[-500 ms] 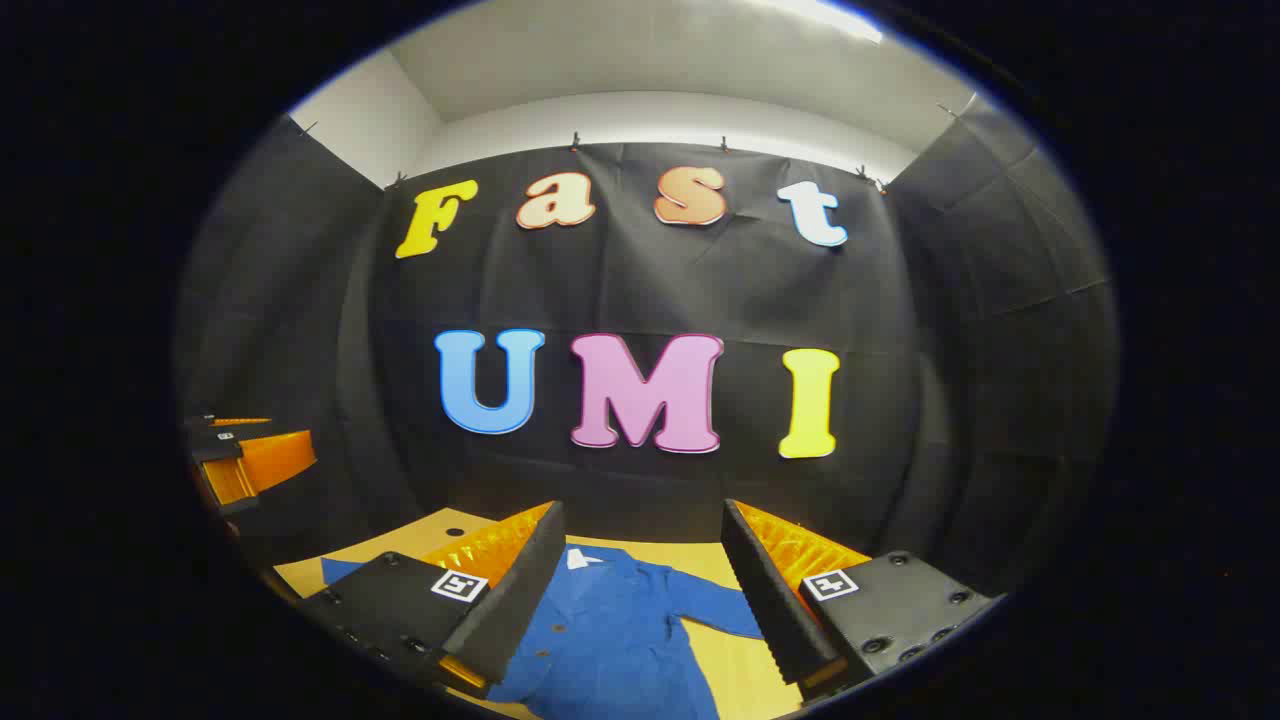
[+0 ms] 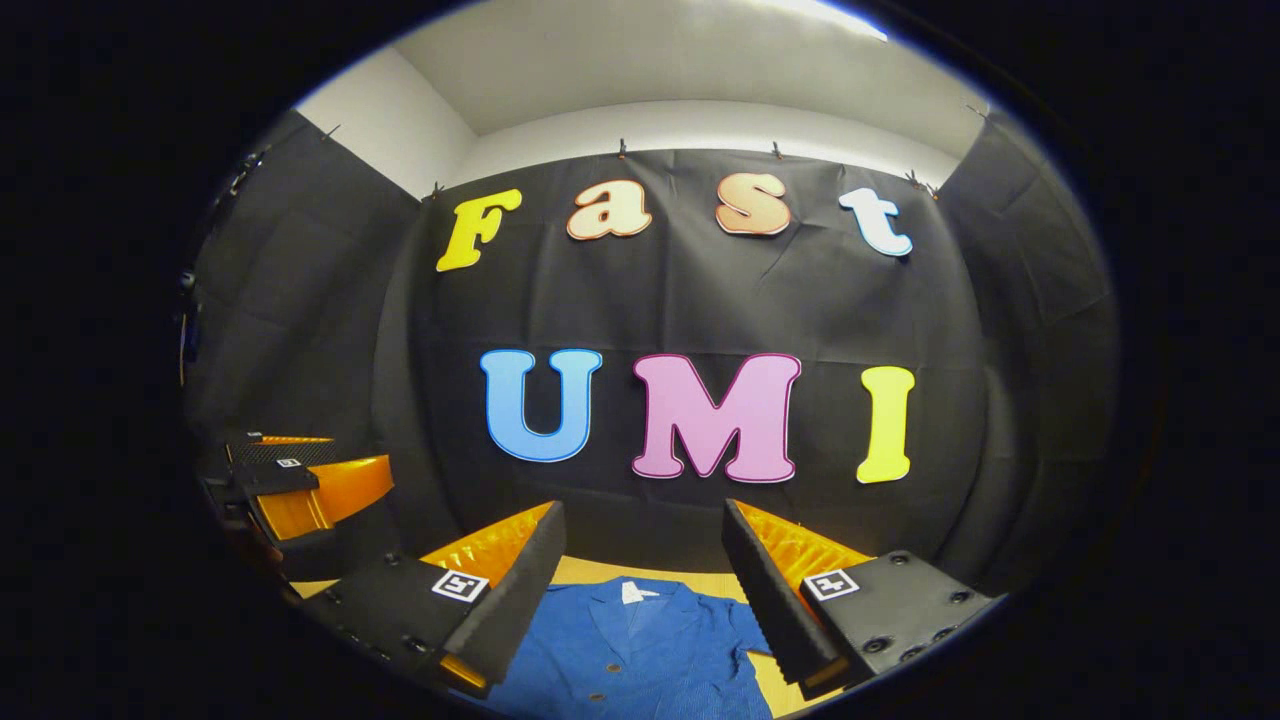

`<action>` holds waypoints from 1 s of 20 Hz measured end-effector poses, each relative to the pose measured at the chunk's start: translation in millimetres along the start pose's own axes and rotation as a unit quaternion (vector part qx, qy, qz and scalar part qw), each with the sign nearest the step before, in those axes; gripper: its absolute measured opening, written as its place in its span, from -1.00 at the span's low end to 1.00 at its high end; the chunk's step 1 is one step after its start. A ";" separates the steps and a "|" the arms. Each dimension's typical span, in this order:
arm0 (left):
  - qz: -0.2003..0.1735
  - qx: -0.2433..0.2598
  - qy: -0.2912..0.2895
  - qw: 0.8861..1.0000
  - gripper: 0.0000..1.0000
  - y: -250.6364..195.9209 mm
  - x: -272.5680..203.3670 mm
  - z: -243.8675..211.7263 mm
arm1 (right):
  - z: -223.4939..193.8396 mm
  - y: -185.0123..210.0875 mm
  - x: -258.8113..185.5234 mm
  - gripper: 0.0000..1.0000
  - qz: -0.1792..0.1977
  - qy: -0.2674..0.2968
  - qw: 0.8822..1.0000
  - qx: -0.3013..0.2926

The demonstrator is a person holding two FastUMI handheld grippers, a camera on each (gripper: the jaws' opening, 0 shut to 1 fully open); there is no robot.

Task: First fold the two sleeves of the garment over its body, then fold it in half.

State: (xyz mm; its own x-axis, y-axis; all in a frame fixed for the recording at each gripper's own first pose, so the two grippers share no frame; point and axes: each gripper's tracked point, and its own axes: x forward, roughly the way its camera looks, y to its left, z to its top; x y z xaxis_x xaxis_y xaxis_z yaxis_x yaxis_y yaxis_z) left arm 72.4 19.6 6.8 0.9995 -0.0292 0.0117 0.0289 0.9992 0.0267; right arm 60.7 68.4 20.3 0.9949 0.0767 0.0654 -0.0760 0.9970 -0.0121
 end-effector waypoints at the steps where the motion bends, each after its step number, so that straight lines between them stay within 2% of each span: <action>1: -0.008 0.007 -0.006 1.000 0.62 3.9 2.1 4.2 | 3.1 3.8 1.2 0.97 -0.010 -0.002 1.000 0.003; 2: -0.020 0.013 -0.008 1.000 0.62 7.9 1.0 5.1 | 5.4 8.4 0.7 0.89 -0.021 -0.004 1.000 0.007; 5: -0.043 0.020 -0.010 0.999 0.62 20.7 -3.3 3.9 | 9.2 17.8 -2.7 0.96 -0.052 -0.008 0.999 0.005; 6: -0.045 0.020 -0.010 0.999 0.62 27.5 -7.8 0.3 | 8.4 23.6 -5.4 0.90 -0.056 -0.006 0.998 0.004; 8: -0.049 0.009 -0.008 0.999 0.58 38.1 -13.8 -5.3 | 10.1 27.2 -10.2 0.96 -0.071 -0.007 0.997 -0.007; 9: -0.049 0.001 -0.002 0.999 0.62 43.3 -15.4 -9.8 | 11.3 26.3 -12.2 0.96 -0.080 -0.008 0.997 -0.014; 10: -0.049 -0.008 0.001 0.999 0.62 48.0 -17.0 -15.0 | 13.0 25.8 -14.9 0.89 -0.086 -0.010 0.996 -0.018; 12: -0.042 -0.019 0.012 0.999 0.62 55.8 -16.3 -23.3 | 12.6 29.0 -19.7 0.96 -0.089 -0.011 0.996 -0.017; 13: -0.037 -0.021 0.015 0.999 0.66 59.2 -14.4 -26.2 | 12.2 27.4 -19.3 0.90 -0.090 -0.012 0.996 -0.016; 15: -0.029 -0.016 0.019 0.999 0.63 62.3 -12.1 -29.6 | 2.5 26.2 -14.4 0.90 -0.088 0.000 0.996 -0.014; 16: -0.026 -0.013 0.015 0.999 0.59 63.2 -9.9 -29.0 | -1.4 27.7 -11.4 0.96 -0.082 0.004 0.997 -0.014; 17: -0.026 -0.012 0.013 0.999 0.59 62.2 -7.0 -29.1 | -2.9 25.8 -9.3 0.90 -0.080 0.004 0.997 -0.016; 18: -0.027 -0.011 0.017 0.999 0.62 60.1 -4.8 -34.5 | -5.2 23.5 -6.2 0.96 -0.079 0.007 0.997 -0.017; 19: -0.026 -0.011 0.022 0.999 0.62 59.9 -2.1 -38.0 | -8.5 23.0 -4.0 0.89 -0.076 0.009 0.997 -0.017; 20: -0.026 -0.012 0.028 0.999 0.62 58.6 0.8 -41.4 | -10.7 20.2 -1.6 0.90 -0.077 0.010 0.997 -0.018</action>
State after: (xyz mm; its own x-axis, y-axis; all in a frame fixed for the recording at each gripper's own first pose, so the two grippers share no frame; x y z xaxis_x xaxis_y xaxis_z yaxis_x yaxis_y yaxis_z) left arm 75.4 79.2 -32.9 0.9958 -0.0796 -0.0453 0.0798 0.9968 0.0027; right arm 58.3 88.4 9.3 0.9958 -0.0770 0.0498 0.0790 0.9961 -0.0401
